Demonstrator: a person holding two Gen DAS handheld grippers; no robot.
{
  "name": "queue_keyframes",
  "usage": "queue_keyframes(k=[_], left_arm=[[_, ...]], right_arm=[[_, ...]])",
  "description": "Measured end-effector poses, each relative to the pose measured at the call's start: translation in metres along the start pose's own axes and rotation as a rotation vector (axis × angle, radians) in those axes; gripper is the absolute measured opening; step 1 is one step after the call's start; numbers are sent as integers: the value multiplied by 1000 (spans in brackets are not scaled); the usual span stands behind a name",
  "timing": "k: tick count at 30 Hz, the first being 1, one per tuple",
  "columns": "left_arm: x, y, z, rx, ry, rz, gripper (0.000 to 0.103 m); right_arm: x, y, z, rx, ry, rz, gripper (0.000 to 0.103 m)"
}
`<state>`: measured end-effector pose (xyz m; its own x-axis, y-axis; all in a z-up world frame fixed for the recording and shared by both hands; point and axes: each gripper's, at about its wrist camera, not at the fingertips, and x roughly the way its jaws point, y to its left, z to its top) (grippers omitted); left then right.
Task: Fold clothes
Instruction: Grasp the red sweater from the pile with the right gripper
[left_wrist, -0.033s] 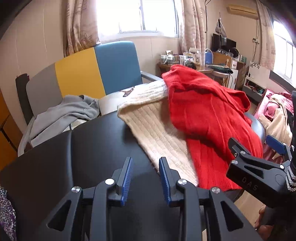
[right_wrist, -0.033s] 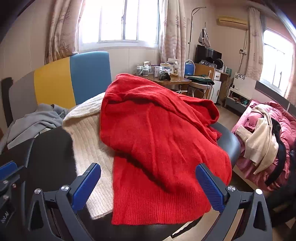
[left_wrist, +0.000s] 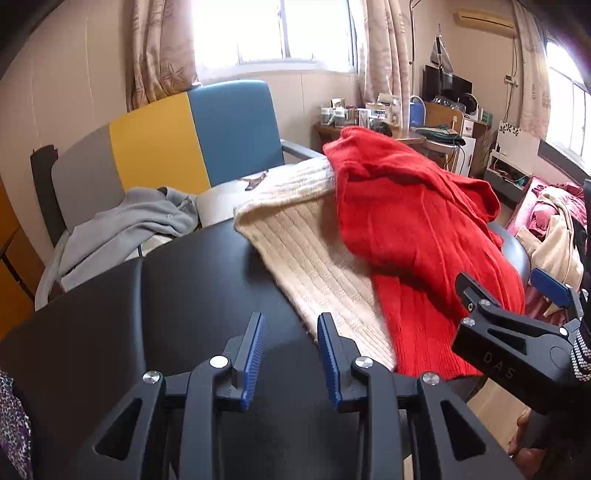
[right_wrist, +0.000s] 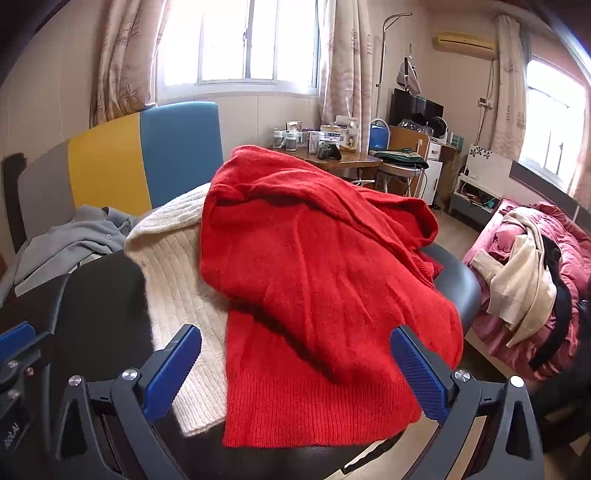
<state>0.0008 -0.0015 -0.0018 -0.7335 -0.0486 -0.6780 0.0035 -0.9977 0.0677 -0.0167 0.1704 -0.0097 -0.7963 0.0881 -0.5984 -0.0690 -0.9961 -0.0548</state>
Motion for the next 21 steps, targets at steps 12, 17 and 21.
queue_keyframes(k=[12, 17, 21], left_arm=[[20, 2, -13, 5, 80, 18, 31], [46, 11, -26, 18, 139, 40, 31], [78, 28, -47, -4, 218, 19, 31]], right_arm=[[18, -6, -17, 34, 33, 129, 103], [45, -24, -40, 145, 159, 387, 76], [60, -41, -55, 262, 182, 508, 62]])
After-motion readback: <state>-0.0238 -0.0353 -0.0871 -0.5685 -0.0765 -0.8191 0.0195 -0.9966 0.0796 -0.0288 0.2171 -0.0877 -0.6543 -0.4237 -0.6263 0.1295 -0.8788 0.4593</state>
